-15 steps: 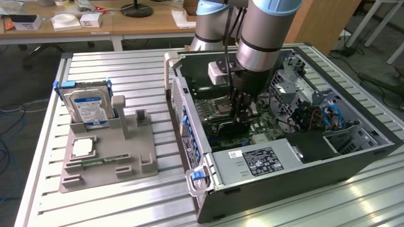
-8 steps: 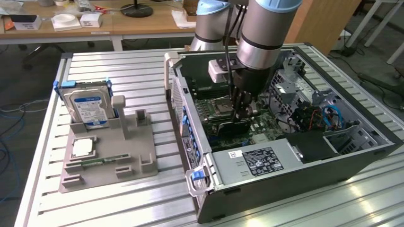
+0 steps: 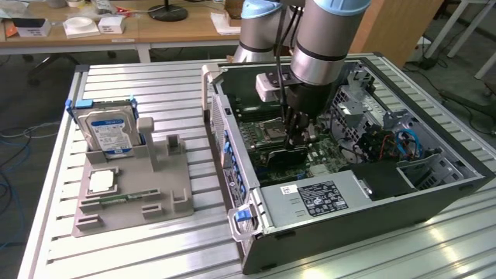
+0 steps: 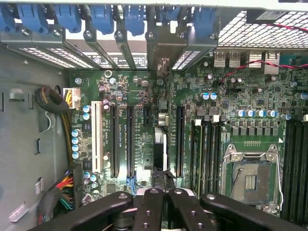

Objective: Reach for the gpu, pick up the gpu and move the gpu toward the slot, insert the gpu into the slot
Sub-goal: 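Insert the gpu into the slot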

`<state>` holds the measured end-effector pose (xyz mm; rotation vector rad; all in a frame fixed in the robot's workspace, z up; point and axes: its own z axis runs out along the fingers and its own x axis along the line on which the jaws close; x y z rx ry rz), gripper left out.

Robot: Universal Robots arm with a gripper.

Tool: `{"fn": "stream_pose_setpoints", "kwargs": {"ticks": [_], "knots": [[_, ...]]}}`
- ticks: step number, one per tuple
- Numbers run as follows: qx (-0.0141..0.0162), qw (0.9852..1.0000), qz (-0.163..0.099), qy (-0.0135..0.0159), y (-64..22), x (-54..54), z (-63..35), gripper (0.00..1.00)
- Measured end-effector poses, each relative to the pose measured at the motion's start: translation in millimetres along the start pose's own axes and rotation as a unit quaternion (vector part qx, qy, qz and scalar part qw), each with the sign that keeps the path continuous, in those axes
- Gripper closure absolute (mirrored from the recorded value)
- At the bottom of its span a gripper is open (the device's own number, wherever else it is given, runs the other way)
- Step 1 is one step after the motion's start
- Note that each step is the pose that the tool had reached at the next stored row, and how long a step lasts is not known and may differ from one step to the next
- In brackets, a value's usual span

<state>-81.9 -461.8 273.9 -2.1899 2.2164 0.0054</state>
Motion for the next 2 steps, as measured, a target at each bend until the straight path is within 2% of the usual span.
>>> {"fn": "stream_pose_setpoints", "kwargs": {"ticks": [2], "knots": [[0.0000,1.0000,0.000,0.0000,0.0,0.0,0.0,0.90]]}}
